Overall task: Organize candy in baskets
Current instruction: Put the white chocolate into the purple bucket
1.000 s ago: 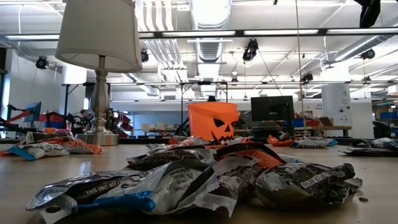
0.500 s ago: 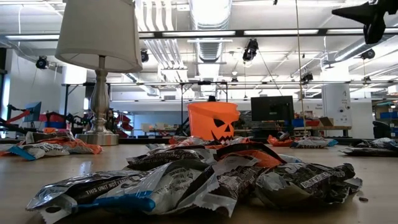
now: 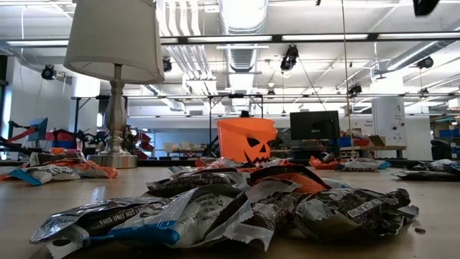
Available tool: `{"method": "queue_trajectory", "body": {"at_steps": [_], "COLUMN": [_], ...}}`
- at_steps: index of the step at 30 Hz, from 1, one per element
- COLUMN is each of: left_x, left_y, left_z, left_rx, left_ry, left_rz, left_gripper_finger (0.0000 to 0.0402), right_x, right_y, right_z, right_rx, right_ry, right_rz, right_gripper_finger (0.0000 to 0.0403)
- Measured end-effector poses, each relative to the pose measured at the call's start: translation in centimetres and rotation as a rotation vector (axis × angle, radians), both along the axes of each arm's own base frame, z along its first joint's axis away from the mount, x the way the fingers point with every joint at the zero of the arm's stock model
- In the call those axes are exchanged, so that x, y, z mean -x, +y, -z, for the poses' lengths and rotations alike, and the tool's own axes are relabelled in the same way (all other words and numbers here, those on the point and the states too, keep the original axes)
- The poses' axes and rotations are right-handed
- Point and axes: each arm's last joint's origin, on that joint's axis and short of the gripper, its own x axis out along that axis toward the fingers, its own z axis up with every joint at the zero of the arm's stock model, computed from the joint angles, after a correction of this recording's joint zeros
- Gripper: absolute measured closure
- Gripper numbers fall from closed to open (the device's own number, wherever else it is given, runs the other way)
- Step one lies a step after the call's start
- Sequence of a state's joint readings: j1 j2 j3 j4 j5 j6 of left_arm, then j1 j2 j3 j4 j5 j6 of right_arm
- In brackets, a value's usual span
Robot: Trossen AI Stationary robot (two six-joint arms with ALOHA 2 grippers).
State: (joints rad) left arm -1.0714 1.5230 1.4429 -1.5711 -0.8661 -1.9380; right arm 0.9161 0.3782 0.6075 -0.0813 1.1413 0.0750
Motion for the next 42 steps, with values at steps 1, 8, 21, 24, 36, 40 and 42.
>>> {"method": "queue_trajectory", "body": {"at_steps": [1, 8, 21, 24, 36, 40, 42], "left_x": [0.0, 0.0, 0.0, 0.0, 0.0, 0.0, 0.0], "left_y": [0.0, 0.0, 0.0, 0.0, 0.0, 0.0, 0.0], "left_z": [0.0, 0.0, 0.0, 0.0, 0.0, 0.0, 0.0], "left_rx": [0.0, -0.003, -0.004, -0.008, -0.009, -0.015, -0.018], "left_ry": [0.0, 0.003, 0.004, 0.007, 0.007, 0.011, 0.013], "left_rz": [0.0, 0.004, 0.005, 0.009, 0.01, 0.017, 0.019], "left_gripper_finger": [0.0304, 0.0304, 0.0304, 0.0304, 0.0304, 0.0304, 0.0304], "right_x": [-0.1, -0.3, 2.3, 3.0, 5.8, 5.9, 5.4], "right_y": [0.2, 0.6, -2.0, -2.7, -4.2, -3.8, -3.4], "right_z": [-0.6, -4.4, -9.7, -10.1, -12.7, -13.0, -13.0], "right_rx": [0.024, 0.142, 0.156, 0.132, 0.231, 0.293, 0.292], "right_ry": [0.017, 0.17, 0.209, 0.174, -0.233, -0.3, -0.274], "right_rz": [-0.001, -0.081, -0.371, -0.439, -0.886, -0.973, -0.943], "right_gripper_finger": [0.0257, 0.0257, 0.0257, 0.0257, 0.0257, 0.0257, 0.0257]}}
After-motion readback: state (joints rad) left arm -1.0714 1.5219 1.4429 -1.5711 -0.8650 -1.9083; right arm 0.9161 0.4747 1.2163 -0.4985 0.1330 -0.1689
